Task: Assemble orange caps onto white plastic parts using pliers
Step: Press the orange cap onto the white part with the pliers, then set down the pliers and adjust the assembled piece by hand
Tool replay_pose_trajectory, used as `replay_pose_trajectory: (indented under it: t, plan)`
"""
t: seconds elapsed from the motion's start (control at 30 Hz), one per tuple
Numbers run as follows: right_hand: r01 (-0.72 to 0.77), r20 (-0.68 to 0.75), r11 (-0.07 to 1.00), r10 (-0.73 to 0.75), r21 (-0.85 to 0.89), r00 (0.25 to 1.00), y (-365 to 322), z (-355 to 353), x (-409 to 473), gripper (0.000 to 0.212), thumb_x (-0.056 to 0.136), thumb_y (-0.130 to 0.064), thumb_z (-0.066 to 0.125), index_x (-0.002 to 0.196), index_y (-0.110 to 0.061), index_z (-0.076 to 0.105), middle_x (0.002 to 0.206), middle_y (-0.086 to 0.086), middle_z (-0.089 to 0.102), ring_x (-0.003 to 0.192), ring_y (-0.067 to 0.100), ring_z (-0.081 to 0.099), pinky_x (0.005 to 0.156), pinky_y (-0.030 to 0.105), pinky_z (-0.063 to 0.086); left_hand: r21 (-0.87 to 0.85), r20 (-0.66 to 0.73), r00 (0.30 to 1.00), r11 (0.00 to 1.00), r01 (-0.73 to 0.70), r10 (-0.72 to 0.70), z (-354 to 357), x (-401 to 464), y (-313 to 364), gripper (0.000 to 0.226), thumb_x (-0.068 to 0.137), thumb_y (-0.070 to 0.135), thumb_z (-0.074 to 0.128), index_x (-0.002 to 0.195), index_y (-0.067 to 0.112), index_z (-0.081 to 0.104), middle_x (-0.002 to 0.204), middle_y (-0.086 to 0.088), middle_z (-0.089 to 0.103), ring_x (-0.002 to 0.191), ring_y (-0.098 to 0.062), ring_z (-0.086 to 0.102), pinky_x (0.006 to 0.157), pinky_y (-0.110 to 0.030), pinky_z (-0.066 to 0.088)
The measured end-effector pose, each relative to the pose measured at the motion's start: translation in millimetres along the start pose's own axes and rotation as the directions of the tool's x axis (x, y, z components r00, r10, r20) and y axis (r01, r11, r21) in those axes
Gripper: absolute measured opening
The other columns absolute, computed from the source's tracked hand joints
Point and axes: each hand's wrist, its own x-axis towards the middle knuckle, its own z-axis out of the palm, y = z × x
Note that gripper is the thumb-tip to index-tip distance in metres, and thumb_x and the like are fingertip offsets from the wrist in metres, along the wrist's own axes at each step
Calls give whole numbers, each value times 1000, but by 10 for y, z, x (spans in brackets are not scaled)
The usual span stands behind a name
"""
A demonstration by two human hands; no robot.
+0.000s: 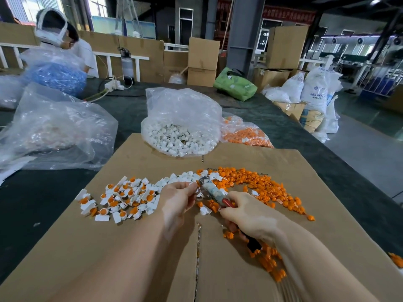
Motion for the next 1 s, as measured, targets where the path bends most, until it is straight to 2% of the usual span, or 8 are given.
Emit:
replay_pose_trajectory:
  t: [0.2, 0.33, 0.43, 0.5, 0.63, 0.73, 0.87, 1.0]
  plan:
    - [21, -33, 999, -22, -37, 999, 56, 45, 0, 10, 94, -17, 47, 84, -19, 45, 72, 4, 50, 48, 13, 43, 44, 22, 34, 11, -8, 1000, 1000, 1, -1, 22, -16, -43, 17, 88, 5, 62, 72, 4, 56, 59, -6, 54, 53, -11, 50, 51, -17, 46]
    - [69, -79, 992, -78, -104, 994, 72, 47, 10, 19, 93, -27, 52, 78, -21, 42, 77, 0, 49, 56, 12, 45, 49, 22, 35, 16, -15, 1000, 1000, -15, 15, 28, -34, -16, 17, 90, 4, 60, 73, 4, 57, 61, -7, 53, 55, -13, 49, 55, -20, 46]
    - [81, -88, 995, -86, -62, 992, 108, 6, 28, 16, 88, -40, 57, 87, -26, 51, 89, -1, 55, 66, 10, 53, 56, 22, 39, 8, -19, 999, 999, -44, 44, 15, -73, 20, 17, 91, 3, 59, 74, 3, 57, 59, -8, 53, 53, -14, 49, 56, -23, 46]
    - [69, -199, 994, -85, -84, 976, 186, 1, 82, 22, 86, -42, 59, 101, -26, 55, 99, -1, 58, 77, 11, 58, 63, 23, 46, -1, -21, 998, 998, -63, 63, 15, -118, 23, 15, 91, 3, 59, 75, 1, 58, 53, -6, 54, 46, -12, 50, 48, -22, 47]
    - [-109, -469, 915, -95, -389, 878, 393, 18, 226, 48, 88, -46, 56, 127, -21, 50, 116, 4, 55, 109, 22, 50, 90, 34, 45, 71, 30, 994, 992, -104, 102, 14, -198, -45, 10, 91, 3, 59, 81, 2, 60, 60, -8, 59, 48, -12, 54, 46, -21, 48]
    - [-245, -516, 809, -82, -533, 853, 547, 32, 295, 56, 88, -56, 52, 131, -20, 46, 121, 4, 50, 116, 24, 45, 96, 35, 40, 158, 101, 984, 974, -160, 145, 0, -207, -170, 16, 93, 6, 55, 81, 10, 64, 64, -4, 61, 52, -8, 56, 52, -18, 49]
    - [-317, -548, 711, -114, -628, 829, 682, 56, 352, 62, 89, -65, 37, 133, -22, 42, 126, 3, 47, 120, 22, 42, 96, 33, 37, 254, 116, 975, 943, -214, 190, -33, -181, -299, 20, 93, 10, 55, 87, 24, 68, 62, 8, 66, 57, -3, 60, 60, -17, 52]
    - [-381, -559, 642, -90, -665, 824, 691, 58, 363, 63, 92, -64, 27, 137, -22, 38, 133, 3, 44, 126, 24, 37, 107, 42, 27, 340, 111, 972, 911, -234, 208, -45, -139, -314, 21, 95, 10, 52, 94, 26, 67, 75, 3, 67, 66, -9, 62, 65, -20, 53]
